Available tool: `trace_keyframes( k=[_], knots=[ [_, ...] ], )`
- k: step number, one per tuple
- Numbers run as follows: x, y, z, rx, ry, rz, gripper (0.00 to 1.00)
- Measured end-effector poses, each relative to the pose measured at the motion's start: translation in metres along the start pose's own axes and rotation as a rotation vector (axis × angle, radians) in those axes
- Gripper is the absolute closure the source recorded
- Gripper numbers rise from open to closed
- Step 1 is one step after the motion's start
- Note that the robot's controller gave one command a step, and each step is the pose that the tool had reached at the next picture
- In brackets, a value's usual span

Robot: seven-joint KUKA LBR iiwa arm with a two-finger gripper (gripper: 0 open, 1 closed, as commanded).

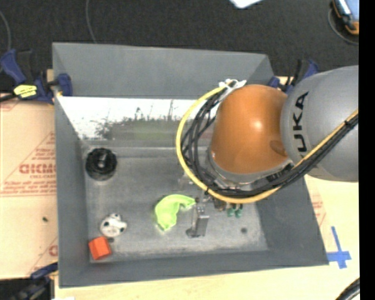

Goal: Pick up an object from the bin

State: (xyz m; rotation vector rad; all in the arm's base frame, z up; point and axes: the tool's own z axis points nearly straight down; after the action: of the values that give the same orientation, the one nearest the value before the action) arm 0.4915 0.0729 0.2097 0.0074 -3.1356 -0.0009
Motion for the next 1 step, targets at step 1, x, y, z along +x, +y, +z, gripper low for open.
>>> trace_keyframes(
  k=[1],
  knots=[
    [-0.0016,-0.0003,-0.0045,-0.001,-0.009,0.003,0.0]
  ],
)
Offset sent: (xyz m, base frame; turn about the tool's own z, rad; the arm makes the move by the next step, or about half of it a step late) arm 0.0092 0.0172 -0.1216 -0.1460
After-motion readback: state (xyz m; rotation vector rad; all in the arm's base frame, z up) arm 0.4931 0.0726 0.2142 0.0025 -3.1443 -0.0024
